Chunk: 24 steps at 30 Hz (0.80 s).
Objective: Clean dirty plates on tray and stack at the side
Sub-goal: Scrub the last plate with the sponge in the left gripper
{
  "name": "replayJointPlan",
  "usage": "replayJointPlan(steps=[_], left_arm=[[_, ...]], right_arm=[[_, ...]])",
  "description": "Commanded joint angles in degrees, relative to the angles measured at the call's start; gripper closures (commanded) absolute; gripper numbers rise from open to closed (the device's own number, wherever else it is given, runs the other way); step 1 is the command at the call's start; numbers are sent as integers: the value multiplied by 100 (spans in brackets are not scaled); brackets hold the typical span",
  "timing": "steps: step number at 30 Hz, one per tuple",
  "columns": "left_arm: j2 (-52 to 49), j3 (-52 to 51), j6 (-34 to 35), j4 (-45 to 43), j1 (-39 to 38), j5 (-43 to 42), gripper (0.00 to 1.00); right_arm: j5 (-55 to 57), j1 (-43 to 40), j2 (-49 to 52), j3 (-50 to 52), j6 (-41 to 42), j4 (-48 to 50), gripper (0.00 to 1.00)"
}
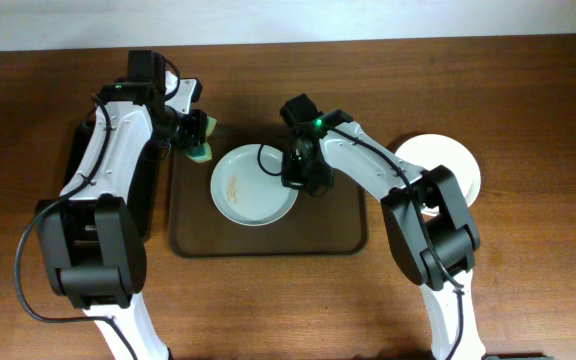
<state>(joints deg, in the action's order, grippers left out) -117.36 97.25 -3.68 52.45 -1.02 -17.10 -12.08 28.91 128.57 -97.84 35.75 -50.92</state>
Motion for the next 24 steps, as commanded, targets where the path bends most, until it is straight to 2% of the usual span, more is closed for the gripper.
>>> replayJointPlan(steps=[1,5,7,12,15,17,21,24], left_arm=[[7,28,-109,-20,-9,-2,99],[7,20,-63,33,-11,-4,99],[7,-122,0,33,-37,-7,99],[4,-391,22,-107,-341,-2,99],[-4,-619,15,-625,-579,133,99],[-7,-1021,-129,-1235,-710,708,99],[-44,-1902,-914,-2380,-713,533,99],[-127,-2245,-940,-2994,-750,328,99]], right_arm=[[223,-24,37,44,380,197,70],[225,-103,37,44,378,428,68],[232,-118,39,46,400,442,96],[389,-199,39,55,675,424,96],[387,-201,39,55,544,321,96],[323,-232,39,55,243,304,96],[186,-243,39,55,-173,267,96],[173,-229,39,55,-234,269,96]])
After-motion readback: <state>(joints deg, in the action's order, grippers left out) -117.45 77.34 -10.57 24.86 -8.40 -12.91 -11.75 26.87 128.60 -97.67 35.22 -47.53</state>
